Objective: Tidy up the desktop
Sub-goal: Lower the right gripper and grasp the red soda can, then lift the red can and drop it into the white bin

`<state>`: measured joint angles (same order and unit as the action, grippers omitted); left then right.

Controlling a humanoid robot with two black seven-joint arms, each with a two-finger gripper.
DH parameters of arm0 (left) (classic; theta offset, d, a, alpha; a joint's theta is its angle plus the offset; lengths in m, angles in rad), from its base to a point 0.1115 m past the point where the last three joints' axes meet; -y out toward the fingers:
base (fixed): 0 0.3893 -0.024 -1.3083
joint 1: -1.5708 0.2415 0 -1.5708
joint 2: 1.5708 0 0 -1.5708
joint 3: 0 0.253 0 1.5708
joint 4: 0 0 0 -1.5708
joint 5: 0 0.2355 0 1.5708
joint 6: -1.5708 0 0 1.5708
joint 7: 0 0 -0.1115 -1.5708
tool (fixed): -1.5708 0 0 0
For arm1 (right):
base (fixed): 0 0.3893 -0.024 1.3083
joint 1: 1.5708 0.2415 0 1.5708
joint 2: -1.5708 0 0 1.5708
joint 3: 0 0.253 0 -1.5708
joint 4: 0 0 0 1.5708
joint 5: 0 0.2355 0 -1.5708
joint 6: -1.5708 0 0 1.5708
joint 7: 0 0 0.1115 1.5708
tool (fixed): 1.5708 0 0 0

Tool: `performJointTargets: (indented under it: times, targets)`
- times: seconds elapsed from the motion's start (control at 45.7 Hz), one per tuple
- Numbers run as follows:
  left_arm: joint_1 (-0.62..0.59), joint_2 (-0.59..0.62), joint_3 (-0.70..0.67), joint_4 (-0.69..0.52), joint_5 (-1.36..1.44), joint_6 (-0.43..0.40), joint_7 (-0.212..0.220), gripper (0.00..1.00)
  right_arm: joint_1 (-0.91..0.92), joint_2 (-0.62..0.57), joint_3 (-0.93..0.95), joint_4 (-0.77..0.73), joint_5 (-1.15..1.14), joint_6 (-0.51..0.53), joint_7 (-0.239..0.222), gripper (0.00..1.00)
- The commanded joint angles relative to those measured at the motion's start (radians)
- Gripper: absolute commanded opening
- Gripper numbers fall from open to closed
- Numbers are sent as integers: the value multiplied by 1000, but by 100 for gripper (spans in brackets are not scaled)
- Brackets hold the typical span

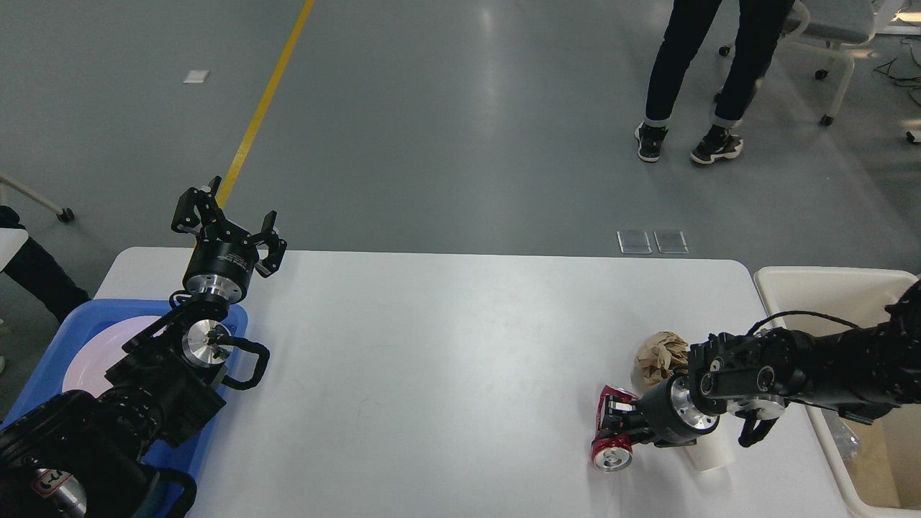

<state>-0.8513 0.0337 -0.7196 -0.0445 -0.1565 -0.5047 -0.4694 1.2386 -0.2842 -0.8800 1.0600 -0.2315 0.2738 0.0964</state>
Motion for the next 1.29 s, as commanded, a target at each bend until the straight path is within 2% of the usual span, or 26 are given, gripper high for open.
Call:
performJointTargets:
  times: [0.0, 0.153, 0.372, 0.525, 0.657, 0.788, 0.963, 1.117, 1.204, 1.27]
  targets:
    - [0, 0, 0, 0, 0, 0, 0, 96, 82, -42, 3, 64, 0, 28, 0, 0]
    - [0, 0, 0, 0, 0, 0, 0, 96, 303, -191, 13, 178, 0, 126, 0, 0]
    - [0, 0, 0, 0, 0, 0, 0, 96, 590, -357, 7, 189, -2, 294, 0, 0]
    - [0, 0, 0, 0, 0, 0, 0, 96, 754, -423, -13, 176, -11, 346, 0, 0]
    - [0, 0, 0, 0, 0, 0, 0, 96, 794, -475, -14, 140, -20, 351, 0, 0]
    - [0, 0, 0, 0, 0, 0, 0, 96, 702, -478, -56, -33, -17, 334, 0, 0]
    - [0, 0, 0, 0, 0, 0, 0, 96, 408, -481, -33, -328, 0, 277, 3, 0]
    - [0, 0, 0, 0, 0, 0, 0, 96, 141, -481, 10, -420, 31, 36, 3, 1]
    - [0, 0, 0, 0, 0, 0, 0, 96, -13, -475, 18, -449, 37, -114, 5, 11]
    - [0, 0, 0, 0, 0, 0, 0, 96, -118, -457, 19, -492, 37, -179, 5, 18]
